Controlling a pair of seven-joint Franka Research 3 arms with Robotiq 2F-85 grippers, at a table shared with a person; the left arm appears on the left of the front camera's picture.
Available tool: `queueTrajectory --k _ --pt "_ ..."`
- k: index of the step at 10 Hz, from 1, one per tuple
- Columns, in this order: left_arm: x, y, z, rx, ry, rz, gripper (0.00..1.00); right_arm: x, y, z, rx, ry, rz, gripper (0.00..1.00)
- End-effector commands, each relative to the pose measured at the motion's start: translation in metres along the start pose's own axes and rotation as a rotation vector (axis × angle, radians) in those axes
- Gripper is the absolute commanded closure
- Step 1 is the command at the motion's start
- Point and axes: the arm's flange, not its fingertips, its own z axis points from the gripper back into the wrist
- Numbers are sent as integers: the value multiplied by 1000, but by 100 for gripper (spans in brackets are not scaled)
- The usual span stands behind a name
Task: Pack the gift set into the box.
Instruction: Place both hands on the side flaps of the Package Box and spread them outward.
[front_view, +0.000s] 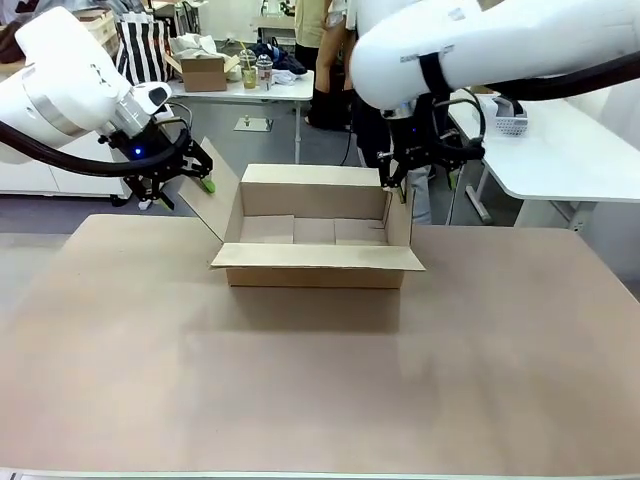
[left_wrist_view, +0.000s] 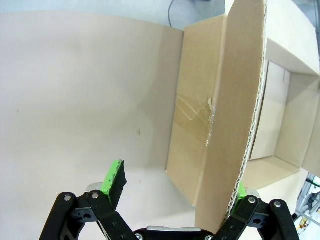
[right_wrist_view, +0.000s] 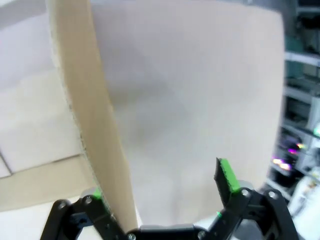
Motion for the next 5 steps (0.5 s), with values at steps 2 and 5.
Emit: queueTrajectory --k 2,5 --pt "-2 -1 2 14 -3 9 0 -43 -43 -30 203 -35 -116 0" --pt "-2 -1 2 14 -3 9 0 -65 -78 -53 402 -71 -195 0"
